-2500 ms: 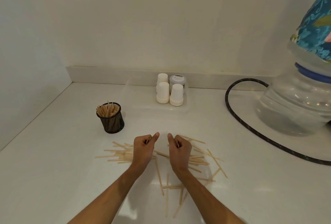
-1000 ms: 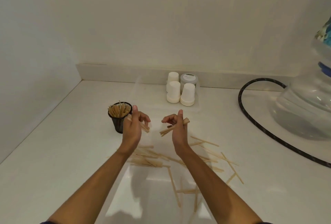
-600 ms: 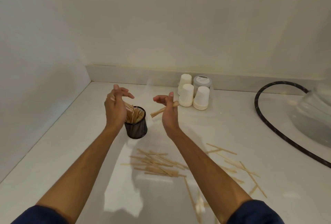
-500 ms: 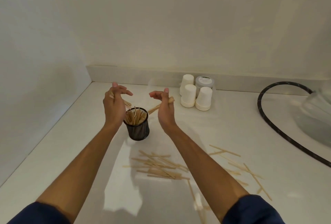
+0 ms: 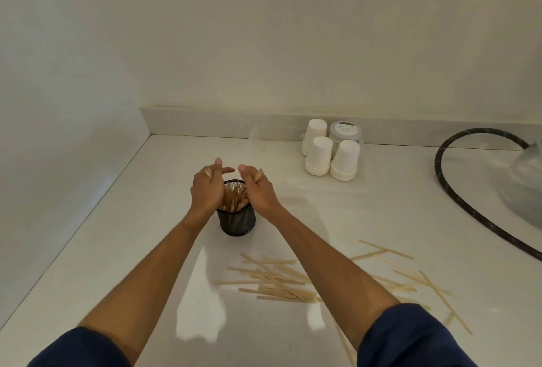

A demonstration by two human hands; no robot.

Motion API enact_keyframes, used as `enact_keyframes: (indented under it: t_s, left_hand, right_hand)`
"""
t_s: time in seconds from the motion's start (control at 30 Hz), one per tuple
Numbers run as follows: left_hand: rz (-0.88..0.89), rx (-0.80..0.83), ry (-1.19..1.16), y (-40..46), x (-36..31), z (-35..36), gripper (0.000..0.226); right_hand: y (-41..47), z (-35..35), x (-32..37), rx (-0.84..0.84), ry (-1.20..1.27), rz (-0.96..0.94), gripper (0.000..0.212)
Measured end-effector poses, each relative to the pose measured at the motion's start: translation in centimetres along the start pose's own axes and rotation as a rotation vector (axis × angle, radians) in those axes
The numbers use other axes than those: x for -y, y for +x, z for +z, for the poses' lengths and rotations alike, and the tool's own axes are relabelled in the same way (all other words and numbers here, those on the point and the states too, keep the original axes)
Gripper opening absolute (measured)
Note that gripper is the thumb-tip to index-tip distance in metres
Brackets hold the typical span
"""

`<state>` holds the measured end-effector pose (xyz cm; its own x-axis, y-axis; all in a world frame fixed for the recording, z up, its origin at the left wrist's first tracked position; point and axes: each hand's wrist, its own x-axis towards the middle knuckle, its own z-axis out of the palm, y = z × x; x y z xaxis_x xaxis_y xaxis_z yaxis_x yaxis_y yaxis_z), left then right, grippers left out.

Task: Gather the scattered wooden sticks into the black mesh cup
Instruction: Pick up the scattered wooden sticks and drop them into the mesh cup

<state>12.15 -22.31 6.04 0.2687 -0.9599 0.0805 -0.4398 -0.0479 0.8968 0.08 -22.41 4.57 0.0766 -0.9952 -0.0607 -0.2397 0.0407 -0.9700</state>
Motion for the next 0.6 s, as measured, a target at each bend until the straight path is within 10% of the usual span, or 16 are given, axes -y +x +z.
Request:
enact_keyframes:
  t_s: [0.27,0.6]
  left_hand:
    - [0.059,0.020,-0.151,1.4,-1.9,-0.9,0.049]
    - [0.014,0.287,0.299,0.7,-0.7,0.1,0.056]
  right_hand:
    - [0.4,-0.8,3.7,-0.185,0.135,-0.136,0.054]
    - [-0.2,0.4,3.1,0.077,-0.209,-0.095,0.041]
